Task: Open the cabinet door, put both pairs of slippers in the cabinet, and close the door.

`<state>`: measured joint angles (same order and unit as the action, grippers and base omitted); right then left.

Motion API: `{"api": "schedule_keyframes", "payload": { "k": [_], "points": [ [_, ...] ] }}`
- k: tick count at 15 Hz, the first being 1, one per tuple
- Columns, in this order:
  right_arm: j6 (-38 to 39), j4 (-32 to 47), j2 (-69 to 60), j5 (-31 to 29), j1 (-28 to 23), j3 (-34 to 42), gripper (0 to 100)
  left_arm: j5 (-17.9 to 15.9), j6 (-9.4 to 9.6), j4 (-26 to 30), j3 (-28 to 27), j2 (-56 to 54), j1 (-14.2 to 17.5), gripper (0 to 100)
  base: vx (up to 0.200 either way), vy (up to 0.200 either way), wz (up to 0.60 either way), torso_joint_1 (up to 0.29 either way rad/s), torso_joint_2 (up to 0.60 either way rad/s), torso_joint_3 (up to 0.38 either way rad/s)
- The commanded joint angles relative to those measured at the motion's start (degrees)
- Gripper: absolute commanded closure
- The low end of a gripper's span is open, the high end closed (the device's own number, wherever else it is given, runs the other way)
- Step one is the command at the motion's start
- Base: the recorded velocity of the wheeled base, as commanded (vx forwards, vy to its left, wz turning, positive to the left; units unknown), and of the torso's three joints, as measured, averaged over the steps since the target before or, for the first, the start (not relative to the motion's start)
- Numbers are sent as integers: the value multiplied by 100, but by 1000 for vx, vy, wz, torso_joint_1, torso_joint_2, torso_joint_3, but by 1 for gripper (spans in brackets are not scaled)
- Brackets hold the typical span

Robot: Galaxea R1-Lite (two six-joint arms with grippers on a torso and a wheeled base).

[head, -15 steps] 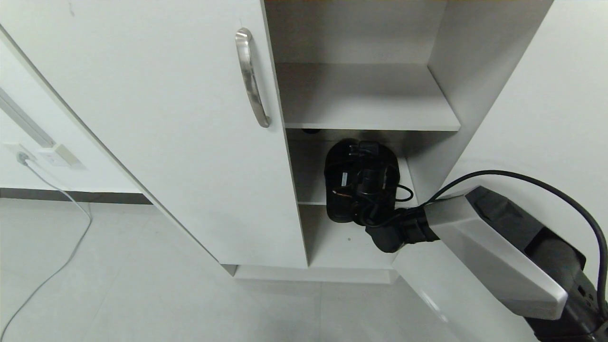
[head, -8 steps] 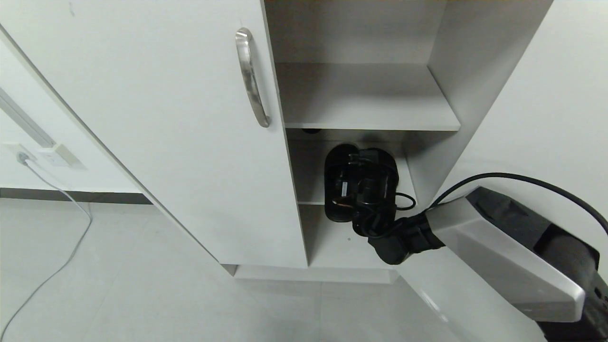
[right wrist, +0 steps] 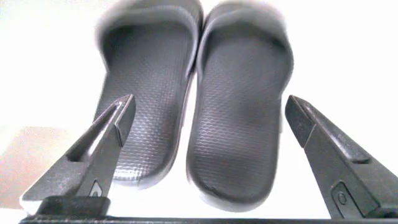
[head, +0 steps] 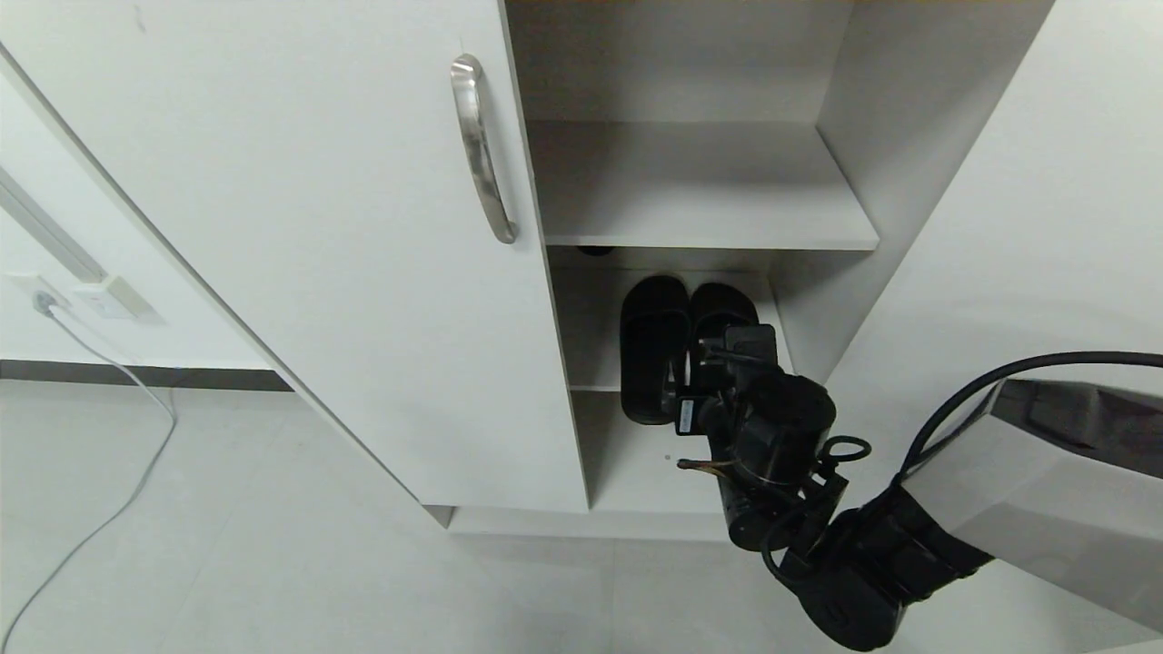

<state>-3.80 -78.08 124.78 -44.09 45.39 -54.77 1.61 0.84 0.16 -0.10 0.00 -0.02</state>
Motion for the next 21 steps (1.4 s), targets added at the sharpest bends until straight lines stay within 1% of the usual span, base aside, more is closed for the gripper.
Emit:
{"api": "schedule_keyframes", "payload": {
  "k": [1, 7, 10, 12, 21],
  "points": [
    [-15, 21, -244, 15, 58, 160, 0, -3, -5, 2, 1, 9, -6, 100, 0, 0, 0, 0, 0, 0],
    [11, -5, -174, 41, 84, 98, 0, -12, -5, 2, 1, 9, -6, 100, -200, 0, 0, 5, 1, 5],
    [29, -41, -174, 59, 84, 177, 0, -3, -5, 2, 1, 9, -6, 100, 0, 0, 0, 0, 0, 0],
    [29, -41, -156, 59, 120, 142, 0, 6, -58, 2, 1, 9, 2, 100, 0, 0, 0, 0, 0, 0],
    [29, -41, -121, 50, 137, 221, 0, -12, -58, 11, -8, 9, 2, 100, 0, 0, 0, 0, 0, 0]
  ]
}}
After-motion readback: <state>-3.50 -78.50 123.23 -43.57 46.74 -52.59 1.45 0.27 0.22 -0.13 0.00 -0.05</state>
